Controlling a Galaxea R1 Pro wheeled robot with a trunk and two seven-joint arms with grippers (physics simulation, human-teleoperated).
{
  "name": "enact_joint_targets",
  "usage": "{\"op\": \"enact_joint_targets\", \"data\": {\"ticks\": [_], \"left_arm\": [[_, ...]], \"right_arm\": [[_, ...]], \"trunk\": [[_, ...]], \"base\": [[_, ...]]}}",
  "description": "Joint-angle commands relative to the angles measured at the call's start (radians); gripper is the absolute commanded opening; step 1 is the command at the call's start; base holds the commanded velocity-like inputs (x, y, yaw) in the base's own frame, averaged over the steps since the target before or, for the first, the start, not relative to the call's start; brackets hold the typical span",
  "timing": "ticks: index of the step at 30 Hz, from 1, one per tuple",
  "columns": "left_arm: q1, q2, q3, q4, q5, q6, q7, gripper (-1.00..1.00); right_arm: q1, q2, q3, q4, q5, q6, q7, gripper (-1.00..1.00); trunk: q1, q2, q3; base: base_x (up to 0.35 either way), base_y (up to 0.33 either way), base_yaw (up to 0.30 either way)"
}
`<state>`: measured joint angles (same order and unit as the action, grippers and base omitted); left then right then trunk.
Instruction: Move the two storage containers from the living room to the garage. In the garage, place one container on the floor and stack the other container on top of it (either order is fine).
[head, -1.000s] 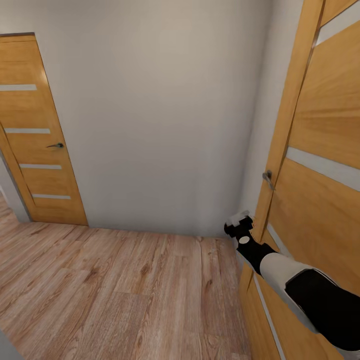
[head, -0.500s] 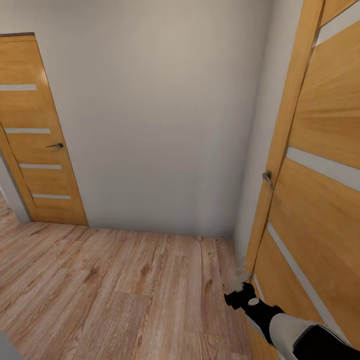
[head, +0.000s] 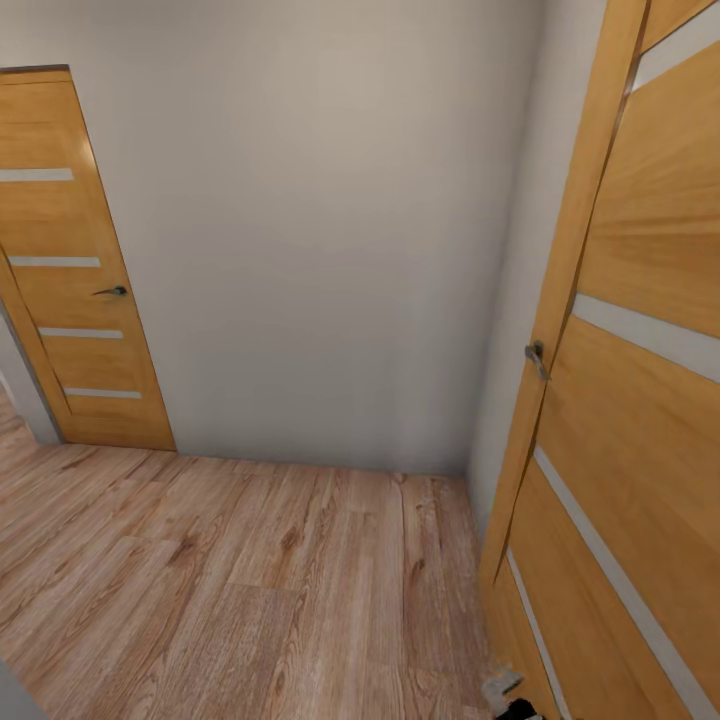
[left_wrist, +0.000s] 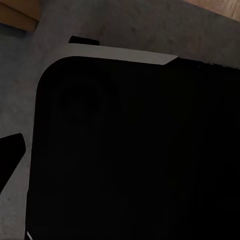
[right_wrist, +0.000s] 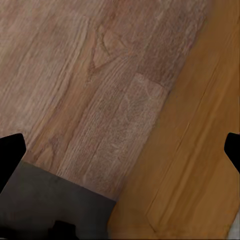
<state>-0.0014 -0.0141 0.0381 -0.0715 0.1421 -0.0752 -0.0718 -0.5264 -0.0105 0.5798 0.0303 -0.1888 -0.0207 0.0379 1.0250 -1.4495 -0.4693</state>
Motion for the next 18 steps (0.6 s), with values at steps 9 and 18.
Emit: {"op": "enact_joint_targets", "data": {"ticks": [9,18], "left_arm": [[0.0,0.001,0.004,0.001,0.009,0.0,-0.005,1.0],[0.0,0.0,0.005,0.001,0.01,0.001,-0.005,1.0]], "right_arm": [[0.307,-0.002,0.007,0.003,-0.011,-0.15,-0.006,1.0],[0.347,-0.002,0.008,0.003,-0.011,-0.16,0.001,1.0]], "trunk": [[0.0,-0.001,-0.001],[0.0,-0.001,-0.001]], "base": [[0.0,0.0,0.0],[0.0,0.0,0.0]]}}
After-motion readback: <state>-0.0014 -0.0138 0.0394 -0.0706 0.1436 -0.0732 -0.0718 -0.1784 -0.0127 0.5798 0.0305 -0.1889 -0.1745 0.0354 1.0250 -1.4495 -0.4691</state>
